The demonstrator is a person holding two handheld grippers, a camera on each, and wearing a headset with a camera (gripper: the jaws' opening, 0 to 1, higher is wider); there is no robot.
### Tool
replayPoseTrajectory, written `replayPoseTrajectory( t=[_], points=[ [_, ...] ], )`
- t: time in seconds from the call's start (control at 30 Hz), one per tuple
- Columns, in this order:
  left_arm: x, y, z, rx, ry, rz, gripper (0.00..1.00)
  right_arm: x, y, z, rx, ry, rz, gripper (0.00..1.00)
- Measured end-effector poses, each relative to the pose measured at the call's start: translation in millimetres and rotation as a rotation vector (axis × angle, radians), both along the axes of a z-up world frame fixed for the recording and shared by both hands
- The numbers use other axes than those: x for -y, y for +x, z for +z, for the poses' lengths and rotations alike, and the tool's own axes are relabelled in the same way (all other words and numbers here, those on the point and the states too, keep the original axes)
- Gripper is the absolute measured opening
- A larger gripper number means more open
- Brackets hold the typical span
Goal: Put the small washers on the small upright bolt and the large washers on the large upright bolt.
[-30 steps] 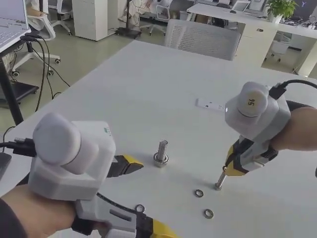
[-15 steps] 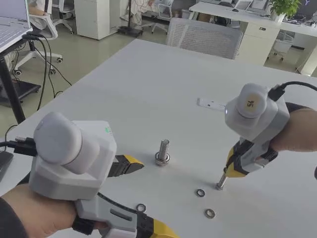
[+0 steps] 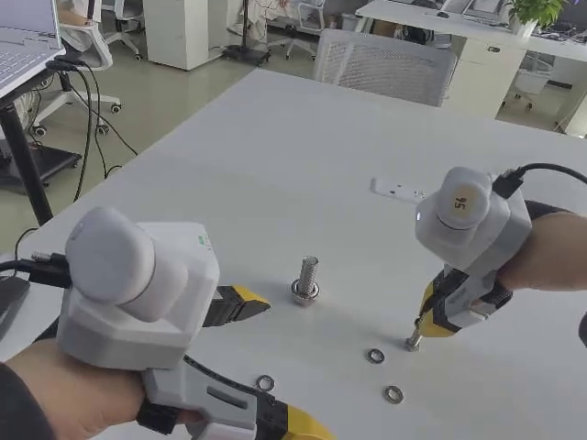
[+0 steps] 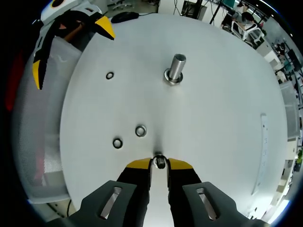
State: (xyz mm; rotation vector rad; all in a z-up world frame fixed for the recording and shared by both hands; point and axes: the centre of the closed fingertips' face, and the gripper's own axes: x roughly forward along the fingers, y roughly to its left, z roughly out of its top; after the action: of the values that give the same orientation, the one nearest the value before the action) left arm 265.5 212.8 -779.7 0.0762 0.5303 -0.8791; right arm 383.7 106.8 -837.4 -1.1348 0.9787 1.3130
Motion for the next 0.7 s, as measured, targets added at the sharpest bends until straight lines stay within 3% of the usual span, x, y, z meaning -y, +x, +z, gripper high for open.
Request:
replayPoseTrajectory(
  t=[0.37, 0.7],
  points=[
    [-0.5, 0.8, -1.8, -0.007, 0.003, 0.002, 0.86, -1.6, 3.3, -23.8, -0.023, -0.008, -0.002, 0.14],
    [-1.0, 2.7, -3.5, -0.011, 0.004, 0.006, 0.86, -1.3, 6.7, -32.4, -0.025, -0.01, 0.001, 0.14]
  ],
)
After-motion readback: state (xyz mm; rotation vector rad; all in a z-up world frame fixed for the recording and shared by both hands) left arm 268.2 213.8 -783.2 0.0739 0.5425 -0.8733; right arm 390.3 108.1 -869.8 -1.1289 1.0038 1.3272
